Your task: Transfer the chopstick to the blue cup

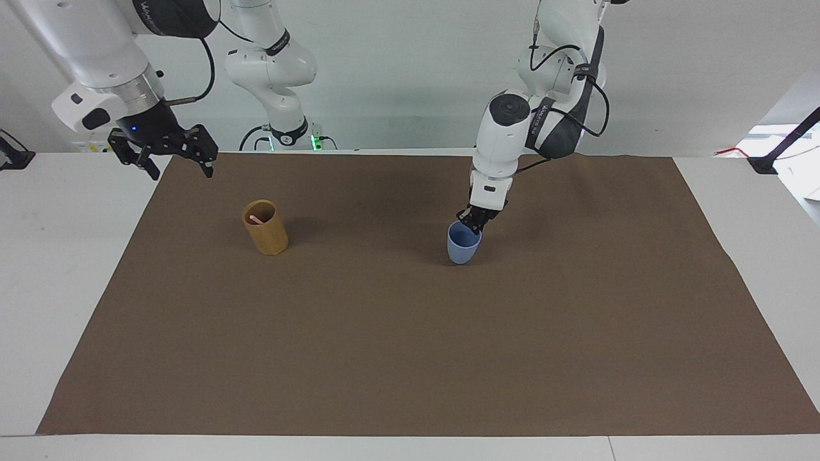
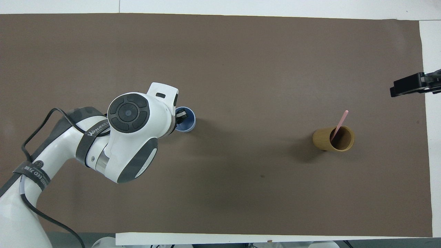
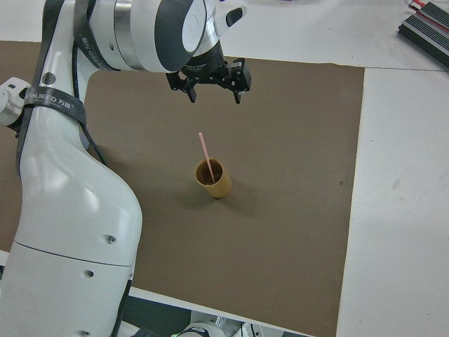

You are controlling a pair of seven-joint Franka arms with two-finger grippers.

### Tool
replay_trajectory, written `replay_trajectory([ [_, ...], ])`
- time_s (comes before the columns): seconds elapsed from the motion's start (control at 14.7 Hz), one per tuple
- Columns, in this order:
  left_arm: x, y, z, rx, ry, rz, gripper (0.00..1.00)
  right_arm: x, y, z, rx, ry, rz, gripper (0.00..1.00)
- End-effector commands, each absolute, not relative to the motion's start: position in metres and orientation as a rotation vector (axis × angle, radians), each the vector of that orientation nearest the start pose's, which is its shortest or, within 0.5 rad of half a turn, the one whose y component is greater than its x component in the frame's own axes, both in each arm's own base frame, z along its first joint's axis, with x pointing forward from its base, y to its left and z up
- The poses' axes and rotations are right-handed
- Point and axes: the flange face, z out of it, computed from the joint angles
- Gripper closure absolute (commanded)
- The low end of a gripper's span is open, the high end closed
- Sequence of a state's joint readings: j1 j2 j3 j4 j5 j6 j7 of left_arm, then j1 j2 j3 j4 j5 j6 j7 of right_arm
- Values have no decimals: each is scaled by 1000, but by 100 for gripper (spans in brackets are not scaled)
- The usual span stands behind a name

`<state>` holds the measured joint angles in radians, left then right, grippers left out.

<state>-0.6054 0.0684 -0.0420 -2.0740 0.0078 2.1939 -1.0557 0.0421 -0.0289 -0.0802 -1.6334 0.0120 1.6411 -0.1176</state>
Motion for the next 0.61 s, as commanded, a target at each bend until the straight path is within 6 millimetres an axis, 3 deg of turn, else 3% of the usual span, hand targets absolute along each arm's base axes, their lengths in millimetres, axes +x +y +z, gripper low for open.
replay_trajectory([
  [0.0, 452, -337, 401, -3123, -647, -71, 34, 529, -14, 590, -3071, -242, -185, 0],
  [0.27, 453, -337, 402, -3121, -644, -68, 1, 504, -9, 540, -2997, -311, -274, 0],
  [0.41, 455, -332, 411, -3108, -669, -58, 0, 494, -3, 525, -2975, -386, -299, 0],
  [0.55, 474, -300, 451, -3079, -755, -51, 0, 483, 4, 505, -2975, -401, -358, 0],
])
